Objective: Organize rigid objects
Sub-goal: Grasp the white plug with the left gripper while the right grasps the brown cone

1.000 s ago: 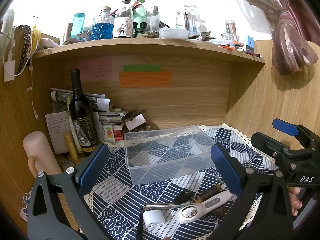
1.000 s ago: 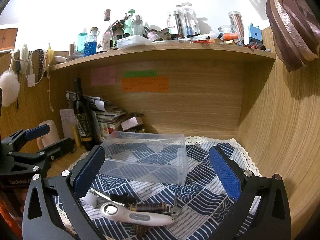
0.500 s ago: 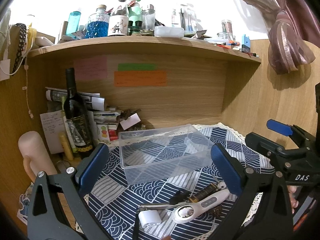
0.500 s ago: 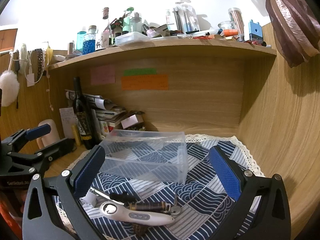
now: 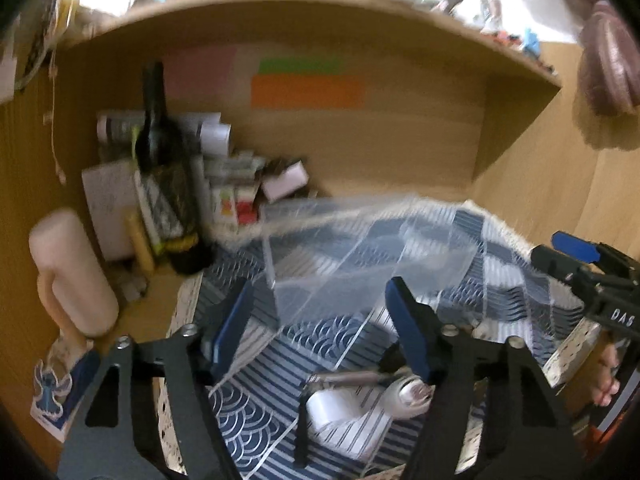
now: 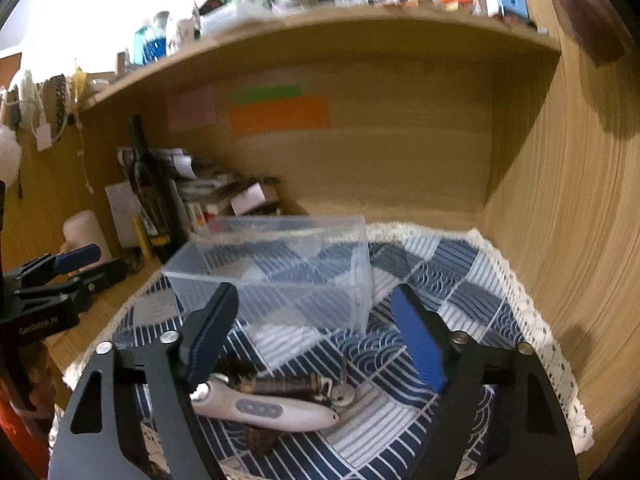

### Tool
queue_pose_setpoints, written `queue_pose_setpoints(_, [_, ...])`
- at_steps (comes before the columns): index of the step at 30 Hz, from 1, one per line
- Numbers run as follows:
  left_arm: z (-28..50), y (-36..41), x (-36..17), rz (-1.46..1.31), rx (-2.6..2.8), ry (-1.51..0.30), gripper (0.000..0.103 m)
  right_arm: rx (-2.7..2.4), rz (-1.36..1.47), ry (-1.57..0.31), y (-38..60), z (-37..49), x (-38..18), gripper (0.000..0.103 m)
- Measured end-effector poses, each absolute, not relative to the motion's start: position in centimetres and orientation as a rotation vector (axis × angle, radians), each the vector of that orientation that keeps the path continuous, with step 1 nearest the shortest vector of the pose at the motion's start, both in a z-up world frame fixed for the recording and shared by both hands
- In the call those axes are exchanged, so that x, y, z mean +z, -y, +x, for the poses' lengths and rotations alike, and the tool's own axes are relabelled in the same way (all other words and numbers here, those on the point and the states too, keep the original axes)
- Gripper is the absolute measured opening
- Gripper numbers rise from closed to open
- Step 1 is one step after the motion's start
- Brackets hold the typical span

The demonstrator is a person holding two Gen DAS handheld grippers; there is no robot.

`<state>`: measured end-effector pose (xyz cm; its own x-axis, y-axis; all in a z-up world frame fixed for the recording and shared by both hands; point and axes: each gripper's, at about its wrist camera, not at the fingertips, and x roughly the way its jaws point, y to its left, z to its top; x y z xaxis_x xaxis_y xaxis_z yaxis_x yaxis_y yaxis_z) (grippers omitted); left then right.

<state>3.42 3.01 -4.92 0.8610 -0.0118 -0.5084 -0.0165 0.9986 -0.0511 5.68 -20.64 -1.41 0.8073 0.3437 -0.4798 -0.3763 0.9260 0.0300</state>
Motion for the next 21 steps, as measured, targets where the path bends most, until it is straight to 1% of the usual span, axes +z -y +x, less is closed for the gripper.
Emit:
queue_pose_setpoints(2, [3.8, -3.6, -6.1, -0.07, 0.011, -0.583, 0.059, 0.393, -0.065, -0.542, 20.9, 6.2, -2.2, 0.067])
queue_pose_setpoints(4, [3.9, -4.0, -7.3, -0.081, 0.018, -0.625, 0.056, 0.408, -0.064, -0.581, 20.9, 6.5, -3.0, 0.062])
queue_pose_setpoints(7, [3.7, -4.3, -8.9, -0.091, 0.015, -0.673, 0.053, 0.424, -0.074, -0.624, 20.5, 6.7, -4.3, 0.059])
queue_pose_setpoints(16, [2.7, -2.3, -11.5, -0.079, -0.054, -0.762, 0.053, 0.485, -0.063, -0.743, 20.1, 5.7, -7.4, 0.058])
queue_pose_setpoints(17, [2.7, -2.0, -11.8, -0.078, -0.062, -0.769, 0.053, 0.488, -0.061, -0.758, 20.0, 5.4, -7.8, 0.057])
queue_pose_setpoints(18, [2.6, -1.8, -12.2, -0.083, -0.072, -0.778, 0.053, 0.501, -0.057, -0.778, 19.8, 5.2, -8.1, 0.052])
queue_pose_setpoints(19, [2.8, -1.7, -12.4, -0.089, -0.078, -0.786, 0.053, 0.513, -0.051, -0.797, 19.7, 5.1, -8.5, 0.05])
queue_pose_setpoints(21, [3.0, -1.5, -12.9, -0.098, -0.083, -0.798, 0.053, 0.526, -0.044, -0.824, 19.5, 4.7, -9.1, 0.05])
